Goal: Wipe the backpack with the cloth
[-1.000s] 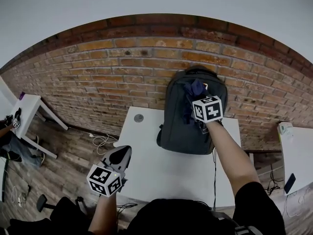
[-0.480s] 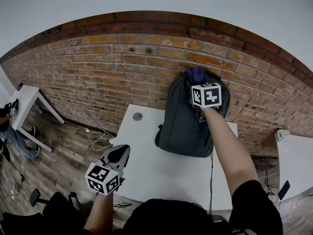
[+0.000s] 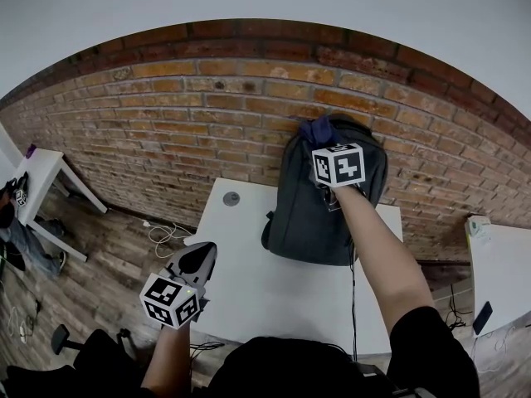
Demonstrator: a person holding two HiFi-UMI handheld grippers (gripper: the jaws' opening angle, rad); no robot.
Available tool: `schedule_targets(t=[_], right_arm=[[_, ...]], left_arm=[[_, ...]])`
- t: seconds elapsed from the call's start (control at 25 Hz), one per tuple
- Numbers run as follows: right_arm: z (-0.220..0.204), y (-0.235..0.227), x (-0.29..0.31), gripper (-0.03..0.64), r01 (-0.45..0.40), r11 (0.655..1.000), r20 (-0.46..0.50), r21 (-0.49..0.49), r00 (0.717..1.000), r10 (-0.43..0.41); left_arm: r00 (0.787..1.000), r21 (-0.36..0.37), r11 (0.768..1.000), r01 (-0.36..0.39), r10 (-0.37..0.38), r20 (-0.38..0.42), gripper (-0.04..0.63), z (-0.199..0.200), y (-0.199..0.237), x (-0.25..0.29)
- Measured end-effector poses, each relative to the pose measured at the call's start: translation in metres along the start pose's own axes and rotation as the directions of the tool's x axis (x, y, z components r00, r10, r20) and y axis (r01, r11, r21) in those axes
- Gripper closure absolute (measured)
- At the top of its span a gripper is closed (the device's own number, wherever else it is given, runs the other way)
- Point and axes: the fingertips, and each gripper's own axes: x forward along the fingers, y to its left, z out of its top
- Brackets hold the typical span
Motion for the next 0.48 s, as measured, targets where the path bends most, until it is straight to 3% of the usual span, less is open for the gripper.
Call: schedule_targets(t=[0.28,0.48], right_arm=[[-0.005,0.017,0.003,0.557,-0.017,0.998,-0.037,-0.061,0.999,0.015],[-0.019,0.048,0.006,0.556,-0.124,0.986,-0.092,-0.108,0.989,0.114]], left_arm=[[1.0,0.001,1.0,-0.002,0.002,0.017,0.6,0.004,0.003,0.002],[1.0,-0.003,1.0,0.009,-0.009,0.015,0.6,0.0,0.001,0.004]])
